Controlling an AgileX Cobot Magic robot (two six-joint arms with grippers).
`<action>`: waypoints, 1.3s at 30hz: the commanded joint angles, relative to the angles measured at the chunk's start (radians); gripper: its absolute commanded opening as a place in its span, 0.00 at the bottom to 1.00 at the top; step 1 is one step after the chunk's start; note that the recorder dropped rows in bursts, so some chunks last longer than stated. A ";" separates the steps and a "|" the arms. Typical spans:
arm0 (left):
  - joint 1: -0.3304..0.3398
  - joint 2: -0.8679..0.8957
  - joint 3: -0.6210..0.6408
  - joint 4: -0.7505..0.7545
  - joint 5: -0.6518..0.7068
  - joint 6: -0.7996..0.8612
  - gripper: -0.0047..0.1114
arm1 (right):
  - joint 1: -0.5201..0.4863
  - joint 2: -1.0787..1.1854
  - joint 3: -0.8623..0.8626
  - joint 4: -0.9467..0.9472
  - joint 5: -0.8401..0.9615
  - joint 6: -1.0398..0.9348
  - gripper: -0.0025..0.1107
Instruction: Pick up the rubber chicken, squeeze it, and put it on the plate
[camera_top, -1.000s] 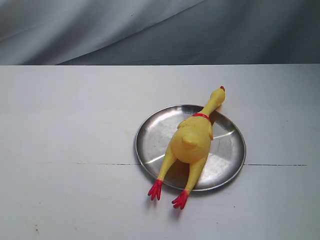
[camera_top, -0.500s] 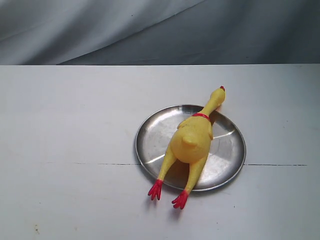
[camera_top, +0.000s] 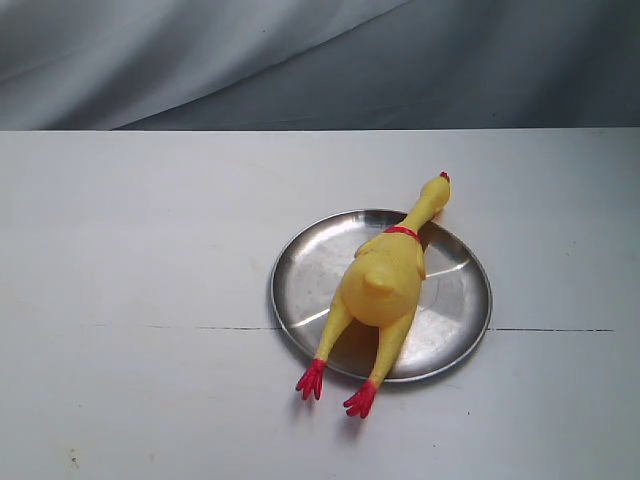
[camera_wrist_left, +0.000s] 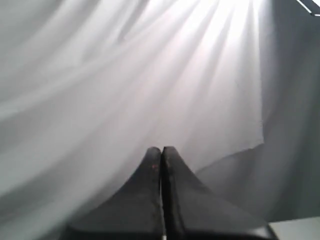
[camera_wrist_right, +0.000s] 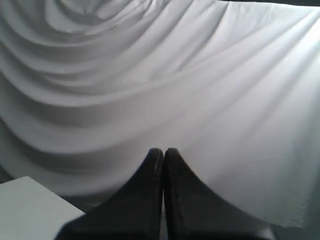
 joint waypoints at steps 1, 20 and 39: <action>0.001 -0.078 0.007 0.114 -0.126 -0.042 0.04 | 0.005 -0.098 0.005 -0.187 0.025 0.093 0.02; -0.016 -0.304 0.309 0.276 -0.241 -0.139 0.04 | 0.005 -0.638 0.319 -0.489 -0.082 0.274 0.02; -0.106 -0.441 0.676 0.255 -0.254 -0.169 0.04 | 0.005 -0.791 0.868 -0.348 -0.200 0.262 0.02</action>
